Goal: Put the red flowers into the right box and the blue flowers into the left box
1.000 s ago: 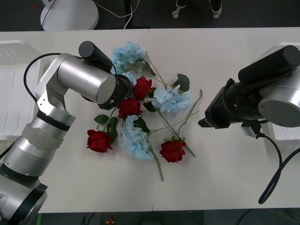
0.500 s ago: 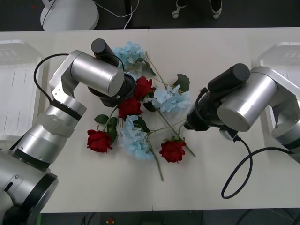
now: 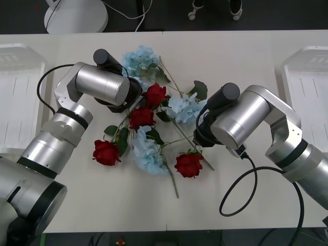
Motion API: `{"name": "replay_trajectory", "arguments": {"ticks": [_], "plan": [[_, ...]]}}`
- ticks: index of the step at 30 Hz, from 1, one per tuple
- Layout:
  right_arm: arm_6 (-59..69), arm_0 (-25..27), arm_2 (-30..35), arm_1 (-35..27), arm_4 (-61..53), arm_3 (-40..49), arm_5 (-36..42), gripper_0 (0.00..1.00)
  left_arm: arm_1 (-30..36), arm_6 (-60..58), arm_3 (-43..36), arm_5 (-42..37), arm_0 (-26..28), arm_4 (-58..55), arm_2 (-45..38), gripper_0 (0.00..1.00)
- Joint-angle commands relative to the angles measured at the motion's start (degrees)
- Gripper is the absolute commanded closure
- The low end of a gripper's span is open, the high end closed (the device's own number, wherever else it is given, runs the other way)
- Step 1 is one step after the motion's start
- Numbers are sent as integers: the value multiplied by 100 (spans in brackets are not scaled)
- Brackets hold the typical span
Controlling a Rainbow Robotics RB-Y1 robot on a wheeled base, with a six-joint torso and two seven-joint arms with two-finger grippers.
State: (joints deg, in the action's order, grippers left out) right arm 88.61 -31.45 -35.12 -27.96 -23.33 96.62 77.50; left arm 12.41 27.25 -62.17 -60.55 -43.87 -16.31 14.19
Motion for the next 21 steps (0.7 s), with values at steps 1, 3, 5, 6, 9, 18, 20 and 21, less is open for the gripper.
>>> {"name": "replay_trajectory", "arguments": {"ticks": [1,3,5,6,9,18,20,21], "plan": [[-80,104,-22,396,302,-20,28,0,-134,202,144,280,-359,119,-109,59],[-89,139,-13,466,390,-29,37,0,-134,210,144,289,-359,119,-109,87],[-89,156,-4,537,469,-29,37,0,-134,219,144,289,-359,119,-109,100],[-80,165,-4,563,522,-29,54,0,-134,228,144,289,-359,119,-109,100],[-89,235,14,633,645,-29,81,0,-134,237,126,280,-359,119,-109,100],[-89,525,40,739,988,-29,81,0,-2,316,-392,-177,-324,110,-109,100],[-89,543,75,739,997,-29,81,0,77,342,-700,-475,-262,84,-109,100],[-89,543,93,739,997,-29,81,0,121,360,-867,-607,-218,66,-109,100]]}}
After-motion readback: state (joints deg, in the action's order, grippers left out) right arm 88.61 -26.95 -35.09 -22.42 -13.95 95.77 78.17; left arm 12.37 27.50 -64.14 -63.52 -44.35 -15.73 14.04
